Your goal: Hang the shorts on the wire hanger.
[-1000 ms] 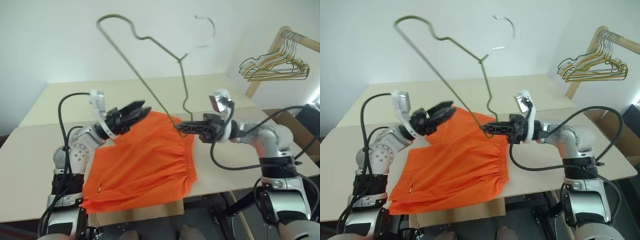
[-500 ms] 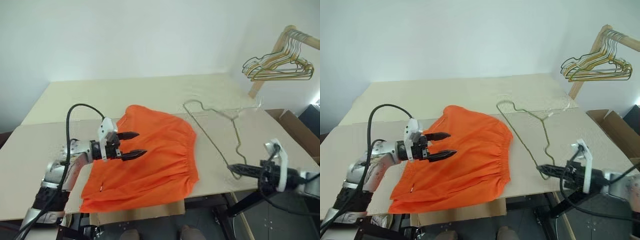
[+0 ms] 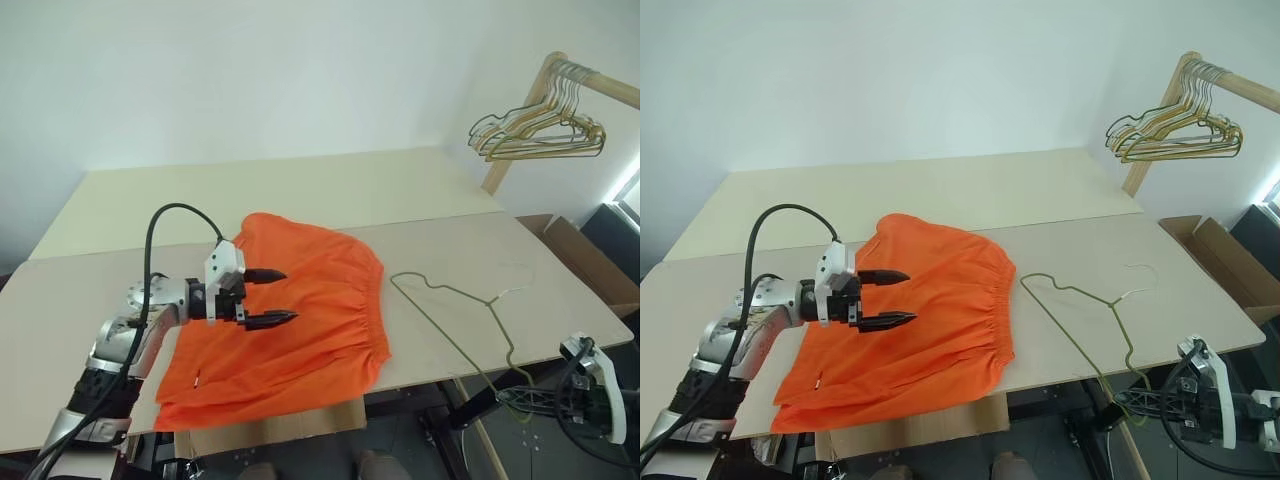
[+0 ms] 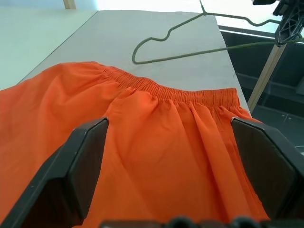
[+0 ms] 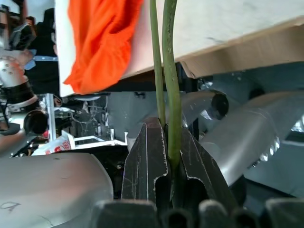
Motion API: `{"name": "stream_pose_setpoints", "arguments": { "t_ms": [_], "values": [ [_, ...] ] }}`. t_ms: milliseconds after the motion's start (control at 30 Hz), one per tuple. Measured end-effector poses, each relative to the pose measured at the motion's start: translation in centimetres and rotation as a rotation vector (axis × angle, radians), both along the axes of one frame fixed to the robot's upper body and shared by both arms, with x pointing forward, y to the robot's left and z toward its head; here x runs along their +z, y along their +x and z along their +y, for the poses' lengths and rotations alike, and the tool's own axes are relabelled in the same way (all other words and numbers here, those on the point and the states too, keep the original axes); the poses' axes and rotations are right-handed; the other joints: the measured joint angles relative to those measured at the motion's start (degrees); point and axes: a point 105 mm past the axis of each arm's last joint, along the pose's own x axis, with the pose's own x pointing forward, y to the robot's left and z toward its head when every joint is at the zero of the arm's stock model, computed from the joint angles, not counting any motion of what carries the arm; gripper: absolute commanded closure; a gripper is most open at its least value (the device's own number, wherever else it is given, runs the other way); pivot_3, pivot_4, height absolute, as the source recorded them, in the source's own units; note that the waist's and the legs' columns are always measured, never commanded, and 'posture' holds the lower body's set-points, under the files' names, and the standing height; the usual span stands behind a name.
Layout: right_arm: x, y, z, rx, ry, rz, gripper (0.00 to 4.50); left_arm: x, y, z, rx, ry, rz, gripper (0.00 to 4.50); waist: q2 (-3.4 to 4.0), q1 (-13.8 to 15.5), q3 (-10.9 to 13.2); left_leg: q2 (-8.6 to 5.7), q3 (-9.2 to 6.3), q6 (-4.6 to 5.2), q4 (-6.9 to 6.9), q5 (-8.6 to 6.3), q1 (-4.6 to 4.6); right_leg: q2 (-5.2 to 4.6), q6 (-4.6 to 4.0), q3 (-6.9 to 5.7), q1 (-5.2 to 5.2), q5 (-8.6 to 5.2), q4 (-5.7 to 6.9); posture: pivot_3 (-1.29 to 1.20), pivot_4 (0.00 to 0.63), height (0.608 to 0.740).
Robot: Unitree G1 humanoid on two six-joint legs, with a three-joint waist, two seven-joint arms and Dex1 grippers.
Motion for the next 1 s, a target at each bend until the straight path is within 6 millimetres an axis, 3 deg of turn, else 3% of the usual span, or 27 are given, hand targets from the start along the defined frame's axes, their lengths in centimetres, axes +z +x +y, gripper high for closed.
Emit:
{"name": "stream_pose_setpoints", "arguments": {
  "t_ms": [267, 467, 733, 1000],
  "values": [
    [-0.7, 1.1, 1.1, 0.043, 0.021, 0.004, 4.50, -0.3, -0.3, -0.2, 0.014, -0.005, 0.010, 0.04, 0.02, -0.1, 0.0, 0.00, -0.04, 0.00, 0.00, 0.00, 0.00, 0.01, -0.05, 0.00, 0.01, 0.06, 0.01, -0.08, 0.000, 0.740],
    [-0.9, 0.8, 2.0, 0.065, 0.070, 0.002, 4.50, -1.3, -0.7, 0.2, 0.041, -0.003, 0.040, 0.04, 0.02, 1.0, 0.0, -0.02, -0.02, 0.01, 0.03, 0.00, -0.01, -0.01, -0.17, 0.00, 0.00, 0.16, -0.01, -0.07, 0.000, 0.740],
    [-1.5, 0.7, 3.5, 0.121, 0.141, 0.021, 4.50, -1.2, -0.6, 0.4, 0.059, 0.006, 0.028, 0.04, 0.02, 1.6, 0.0, -0.02, -0.02, 0.01, 0.04, 0.00, 0.00, -0.01, -0.19, -0.01, 0.01, 0.18, -0.01, -0.05, 0.000, 0.740],
    [-1.9, 4.0, 4.9, 0.111, 0.182, -0.025, 4.50, -1.1, -0.3, 0.5, 0.090, 0.017, 0.010, 0.04, 0.03, 1.5, 0.0, -0.02, -0.02, 0.01, 0.05, 0.00, 0.00, 0.01, -0.23, -0.01, 0.01, 0.23, 0.00, -0.04, 0.000, 0.740]
  ]
}}
